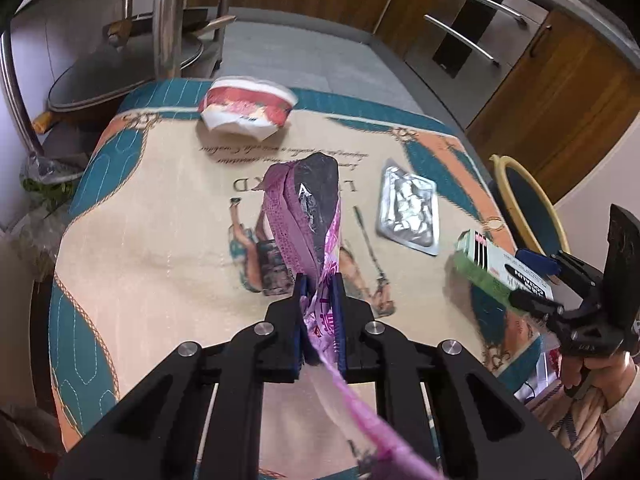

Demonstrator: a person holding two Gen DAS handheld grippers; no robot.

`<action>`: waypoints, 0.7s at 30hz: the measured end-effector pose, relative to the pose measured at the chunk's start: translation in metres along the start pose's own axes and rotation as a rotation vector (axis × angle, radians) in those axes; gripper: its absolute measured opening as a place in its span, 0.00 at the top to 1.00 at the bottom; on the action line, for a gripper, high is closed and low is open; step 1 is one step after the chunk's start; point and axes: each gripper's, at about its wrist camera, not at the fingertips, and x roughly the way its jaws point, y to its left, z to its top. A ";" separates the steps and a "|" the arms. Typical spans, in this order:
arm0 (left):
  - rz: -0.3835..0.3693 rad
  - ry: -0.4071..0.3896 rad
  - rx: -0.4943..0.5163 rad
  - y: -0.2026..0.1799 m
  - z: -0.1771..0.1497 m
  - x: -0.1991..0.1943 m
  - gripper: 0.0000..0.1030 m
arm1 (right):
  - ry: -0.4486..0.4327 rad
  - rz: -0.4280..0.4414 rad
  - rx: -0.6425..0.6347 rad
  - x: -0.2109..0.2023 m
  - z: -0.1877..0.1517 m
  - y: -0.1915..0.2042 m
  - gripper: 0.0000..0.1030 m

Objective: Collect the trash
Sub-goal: 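Carry wrapper and box over the bin and open both tools to drop them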

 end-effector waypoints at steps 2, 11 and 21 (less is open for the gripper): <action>-0.002 -0.006 0.013 -0.007 -0.001 -0.002 0.89 | -0.024 0.017 0.036 -0.006 0.002 -0.005 0.30; -0.007 -0.017 0.072 -0.027 -0.002 -0.009 0.89 | -0.107 0.050 0.146 -0.025 0.006 -0.022 0.30; -0.068 -0.033 0.163 -0.077 0.009 -0.009 0.89 | -0.242 -0.035 0.281 -0.070 0.001 -0.051 0.30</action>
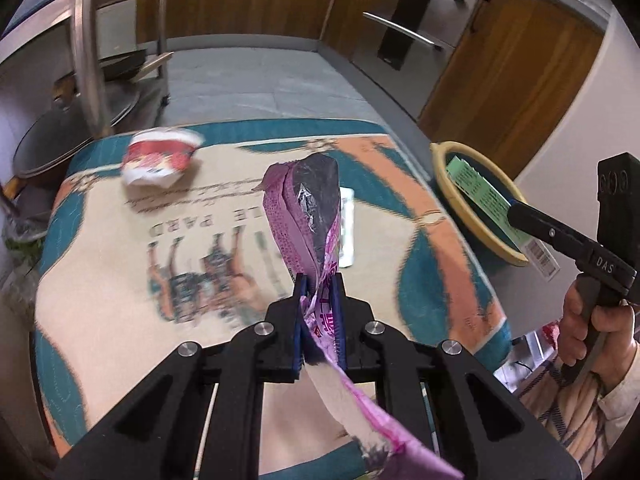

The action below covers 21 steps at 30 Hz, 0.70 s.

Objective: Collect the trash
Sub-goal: 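Carry wrapper and box over the bin and open both tools to drop them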

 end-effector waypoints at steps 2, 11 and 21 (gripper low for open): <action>-0.016 -0.001 0.025 -0.017 0.006 0.004 0.89 | -0.025 -0.024 0.027 -0.010 0.001 -0.006 0.30; -0.099 -0.013 0.118 -0.087 0.038 0.024 0.89 | -0.124 -0.142 0.192 -0.045 0.001 -0.049 0.30; -0.159 -0.026 0.215 -0.163 0.078 0.048 0.89 | -0.197 -0.263 0.412 -0.068 -0.008 -0.101 0.30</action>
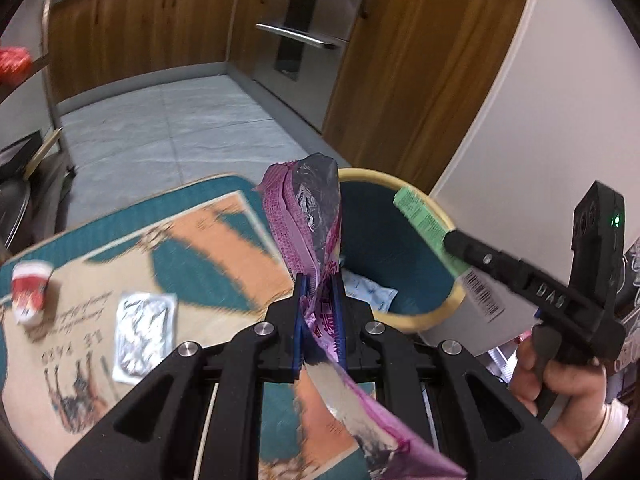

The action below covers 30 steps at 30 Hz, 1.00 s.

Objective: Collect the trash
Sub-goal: 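Carry wrapper and box over the bin and open both tools to drop them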

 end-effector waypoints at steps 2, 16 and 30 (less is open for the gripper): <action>-0.012 0.007 0.007 -0.008 0.008 0.009 0.89 | -0.001 -0.017 0.017 0.001 0.001 -0.006 0.30; -0.045 0.099 0.052 -0.053 0.033 0.072 0.88 | 0.022 -0.103 0.053 0.013 0.001 -0.021 0.29; -0.033 0.164 0.041 -0.050 0.034 0.101 0.67 | 0.058 -0.101 0.117 0.026 0.005 -0.033 0.28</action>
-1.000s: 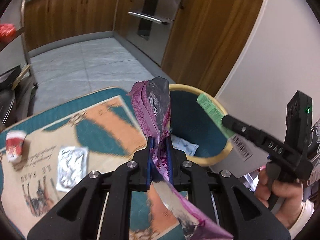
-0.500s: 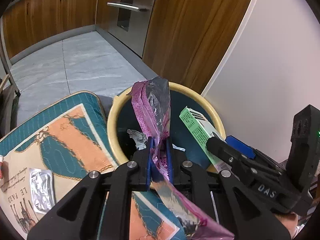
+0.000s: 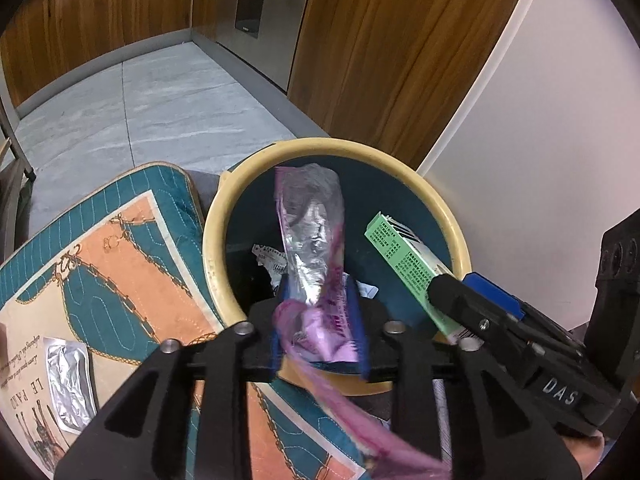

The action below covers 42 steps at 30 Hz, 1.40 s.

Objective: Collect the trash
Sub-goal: 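Carry wrapper and box over the bin and open both tools to drop them, then grasp the white-red cup with the left tool while the right tool grasps the foil blister pack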

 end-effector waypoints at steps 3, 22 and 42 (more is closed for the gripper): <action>-0.008 -0.003 -0.002 0.001 -0.002 -0.001 0.54 | 0.003 0.004 -0.001 0.001 0.001 0.000 0.28; 0.051 -0.063 -0.079 0.048 -0.025 -0.044 0.42 | -0.023 0.013 -0.002 -0.006 -0.004 0.001 0.28; 0.176 -0.104 -0.211 0.158 -0.105 -0.113 0.32 | -0.006 0.032 -0.215 0.001 -0.028 0.068 0.19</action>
